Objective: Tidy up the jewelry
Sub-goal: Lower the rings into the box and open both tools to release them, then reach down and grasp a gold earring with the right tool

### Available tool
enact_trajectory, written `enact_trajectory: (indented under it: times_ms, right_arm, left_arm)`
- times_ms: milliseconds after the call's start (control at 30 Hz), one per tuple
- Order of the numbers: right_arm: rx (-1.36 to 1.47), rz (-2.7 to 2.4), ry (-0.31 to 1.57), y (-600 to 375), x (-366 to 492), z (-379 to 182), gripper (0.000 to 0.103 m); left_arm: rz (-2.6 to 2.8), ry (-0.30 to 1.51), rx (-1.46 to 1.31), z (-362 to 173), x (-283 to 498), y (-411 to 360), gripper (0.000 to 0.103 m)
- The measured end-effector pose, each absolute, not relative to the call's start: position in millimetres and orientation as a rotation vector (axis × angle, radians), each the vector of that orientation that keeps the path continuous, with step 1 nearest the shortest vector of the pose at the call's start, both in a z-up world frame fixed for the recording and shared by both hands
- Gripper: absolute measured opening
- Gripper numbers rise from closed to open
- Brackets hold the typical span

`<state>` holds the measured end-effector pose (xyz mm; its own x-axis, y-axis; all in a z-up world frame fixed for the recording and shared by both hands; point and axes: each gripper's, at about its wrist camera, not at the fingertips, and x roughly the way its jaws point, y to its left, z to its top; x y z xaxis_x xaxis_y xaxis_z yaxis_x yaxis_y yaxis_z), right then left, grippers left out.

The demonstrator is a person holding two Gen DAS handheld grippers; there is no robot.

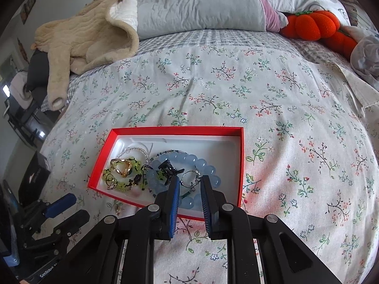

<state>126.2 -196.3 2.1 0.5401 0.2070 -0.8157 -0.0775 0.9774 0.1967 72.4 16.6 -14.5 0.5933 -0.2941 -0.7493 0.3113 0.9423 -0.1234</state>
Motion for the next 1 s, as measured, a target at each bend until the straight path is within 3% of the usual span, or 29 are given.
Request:
enact_trajectory:
  times_ms: [233, 400, 467, 533, 1000]
  right_arm:
    - [0.159, 0.182, 0.988, -196, 120, 10, 0.020]
    - [0.165, 0.200, 0.998, -195, 109, 13, 0.025]
    - [0.168, 0.206, 0.997, -196, 104, 13, 0.034]
    - [0.174, 0.207, 0.980, -196, 96, 14, 0.065]
    - [0.106, 0.221, 1.043, -170, 57, -16, 0.065]
  left_arm:
    - [-0.321, 0.875, 0.028, -14, 70, 23, 0.070]
    - [-0.279, 0.906, 0.006, -20, 69, 33, 0.075]
    - [-0.255, 0.920, -0.005, -22, 68, 37, 0.077]
    - [-0.235, 0.937, -0.016, -25, 66, 42, 0.078]
    - [-0.130, 1.020, 0.002, -45, 53, 66, 0.082]
